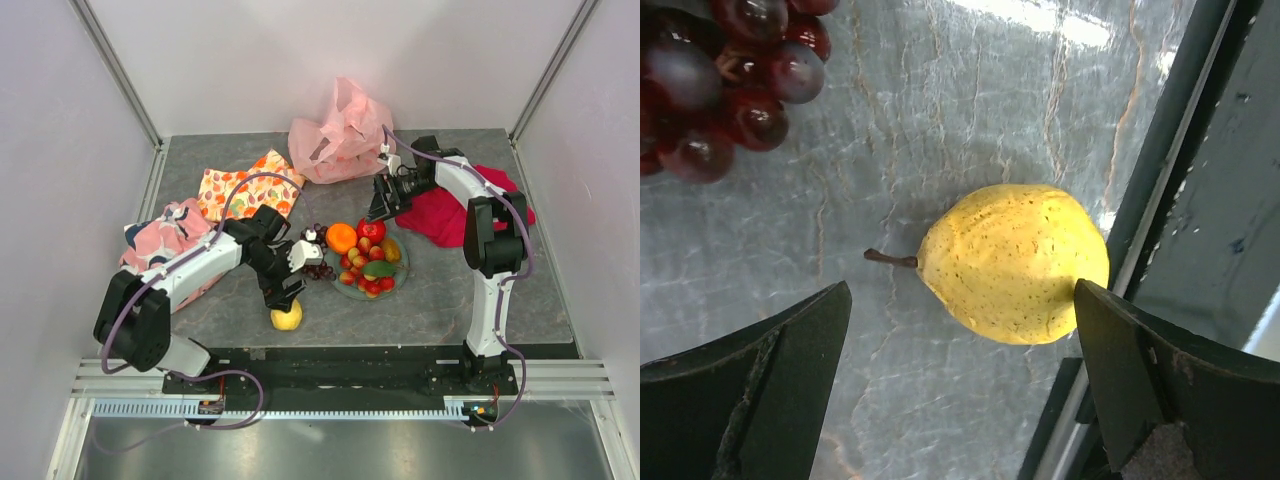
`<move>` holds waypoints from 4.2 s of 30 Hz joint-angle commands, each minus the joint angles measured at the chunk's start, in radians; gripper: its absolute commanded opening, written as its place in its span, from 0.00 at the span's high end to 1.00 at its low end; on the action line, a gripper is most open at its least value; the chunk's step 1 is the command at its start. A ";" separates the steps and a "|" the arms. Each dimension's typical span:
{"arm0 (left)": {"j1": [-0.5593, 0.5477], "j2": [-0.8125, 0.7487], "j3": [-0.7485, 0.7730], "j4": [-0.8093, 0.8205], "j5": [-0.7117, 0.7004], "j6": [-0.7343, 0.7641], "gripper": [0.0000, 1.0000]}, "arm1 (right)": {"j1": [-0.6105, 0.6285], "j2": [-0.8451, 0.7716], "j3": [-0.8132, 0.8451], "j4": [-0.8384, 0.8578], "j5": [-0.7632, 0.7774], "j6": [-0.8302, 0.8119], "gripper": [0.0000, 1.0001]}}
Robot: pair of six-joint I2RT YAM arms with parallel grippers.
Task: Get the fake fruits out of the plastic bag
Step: Pick up the fake fruit from the center of the board, then place the fake fruit on the plate, then pick up the fake fruit from the center of the board.
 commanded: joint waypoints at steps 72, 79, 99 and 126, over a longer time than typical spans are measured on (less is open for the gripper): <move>-0.091 0.467 0.487 0.159 0.049 -0.663 0.78 | -0.017 -0.033 0.037 0.020 0.034 0.004 0.02; -0.091 0.476 0.459 0.186 0.043 -0.678 0.65 | -0.017 -0.038 0.028 0.027 0.032 0.009 0.02; -0.069 0.338 0.462 0.076 0.083 -0.566 0.01 | -0.015 -0.033 0.071 0.016 0.034 -0.010 0.02; 0.084 0.561 0.617 0.002 -0.066 -0.612 0.32 | -0.015 -0.013 0.111 0.011 0.023 -0.008 0.02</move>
